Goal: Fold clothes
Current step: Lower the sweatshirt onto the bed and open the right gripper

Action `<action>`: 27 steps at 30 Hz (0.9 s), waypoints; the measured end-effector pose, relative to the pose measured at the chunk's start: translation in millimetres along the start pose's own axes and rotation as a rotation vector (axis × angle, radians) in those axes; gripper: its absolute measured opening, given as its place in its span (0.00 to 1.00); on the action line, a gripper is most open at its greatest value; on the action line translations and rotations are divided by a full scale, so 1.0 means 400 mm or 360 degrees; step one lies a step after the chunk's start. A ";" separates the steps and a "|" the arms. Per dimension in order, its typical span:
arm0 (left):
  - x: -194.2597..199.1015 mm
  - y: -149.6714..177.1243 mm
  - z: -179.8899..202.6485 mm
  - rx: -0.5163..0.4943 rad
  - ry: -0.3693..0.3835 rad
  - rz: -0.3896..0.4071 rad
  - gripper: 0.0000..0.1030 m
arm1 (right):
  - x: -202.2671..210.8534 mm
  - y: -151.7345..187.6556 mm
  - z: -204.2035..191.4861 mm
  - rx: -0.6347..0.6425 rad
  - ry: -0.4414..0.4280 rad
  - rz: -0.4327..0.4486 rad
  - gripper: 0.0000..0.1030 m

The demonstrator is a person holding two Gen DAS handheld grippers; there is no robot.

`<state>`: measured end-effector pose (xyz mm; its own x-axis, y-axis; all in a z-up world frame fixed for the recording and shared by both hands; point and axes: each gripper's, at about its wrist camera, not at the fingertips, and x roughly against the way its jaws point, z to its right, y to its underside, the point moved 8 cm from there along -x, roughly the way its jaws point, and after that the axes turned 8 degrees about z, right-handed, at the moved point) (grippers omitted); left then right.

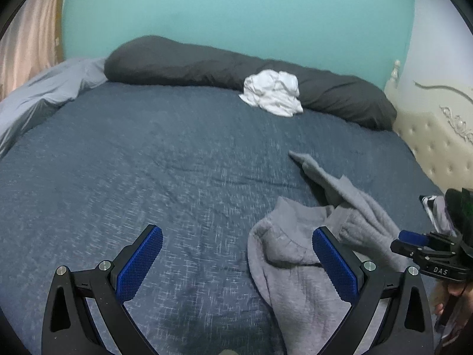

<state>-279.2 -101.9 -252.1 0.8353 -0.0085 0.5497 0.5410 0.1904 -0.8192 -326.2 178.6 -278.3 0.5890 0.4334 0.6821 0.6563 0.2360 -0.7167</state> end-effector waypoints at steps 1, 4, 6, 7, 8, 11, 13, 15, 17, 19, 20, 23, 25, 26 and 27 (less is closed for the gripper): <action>-0.017 0.005 0.002 -0.0008 0.0007 -0.0012 1.00 | -0.009 0.001 -0.001 0.0014 -0.0006 -0.0005 0.47; -0.060 0.023 0.012 -0.0048 0.0020 -0.0043 1.00 | -0.032 0.009 -0.005 0.0063 -0.0029 -0.0021 0.47; -0.094 0.034 0.019 -0.0071 0.0042 -0.0077 1.00 | -0.042 0.014 -0.001 0.0079 -0.0035 -0.0029 0.46; -0.108 0.039 0.023 -0.0076 0.0048 -0.0094 1.00 | -0.046 0.016 0.004 0.0081 -0.0035 -0.0032 0.40; -0.123 0.043 0.025 -0.0079 0.0053 -0.0109 1.00 | -0.049 0.019 0.008 0.0083 -0.0034 -0.0035 0.33; -0.163 0.059 0.041 -0.0091 0.0084 -0.0150 1.00 | -0.059 0.026 0.023 0.0088 -0.0033 -0.0044 0.21; -0.187 0.068 0.052 -0.0110 0.0103 -0.0174 1.00 | -0.066 0.030 0.032 0.0092 -0.0033 -0.0050 0.16; -0.214 0.081 0.064 -0.0132 0.0128 -0.0202 1.00 | -0.073 0.035 0.042 0.0096 -0.0032 -0.0056 0.14; -0.234 0.088 0.069 -0.0136 0.0146 -0.0217 1.00 | -0.079 0.039 0.051 0.0097 -0.0033 -0.0062 0.12; -0.249 0.092 0.072 -0.0145 0.0145 -0.0224 1.00 | -0.077 0.037 0.057 0.0072 -0.0050 -0.0066 0.12; -0.256 0.092 0.073 -0.0152 0.0142 -0.0224 1.00 | -0.077 0.035 0.055 0.0048 -0.0076 -0.0068 0.12; -0.278 0.094 0.073 -0.0163 0.0134 -0.0248 1.00 | -0.079 0.026 0.047 -0.0005 -0.0128 -0.0071 0.15; -0.289 0.094 0.073 -0.0174 0.0128 -0.0259 1.00 | -0.082 0.019 0.037 -0.0010 -0.0151 -0.0062 0.22; -0.292 0.092 0.073 -0.0180 0.0130 -0.0257 1.00 | -0.085 0.017 0.031 -0.0008 -0.0165 -0.0055 0.27; -0.295 0.090 0.074 -0.0183 0.0137 -0.0256 1.00 | -0.088 0.017 0.027 0.0002 -0.0167 -0.0057 0.27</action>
<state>-361.3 -65.1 -341.6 0.7401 -0.1144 0.6627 0.6713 0.0668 -0.7382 -347.7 174.2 -308.8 0.5125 0.5130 0.6886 0.6754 0.2543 -0.6922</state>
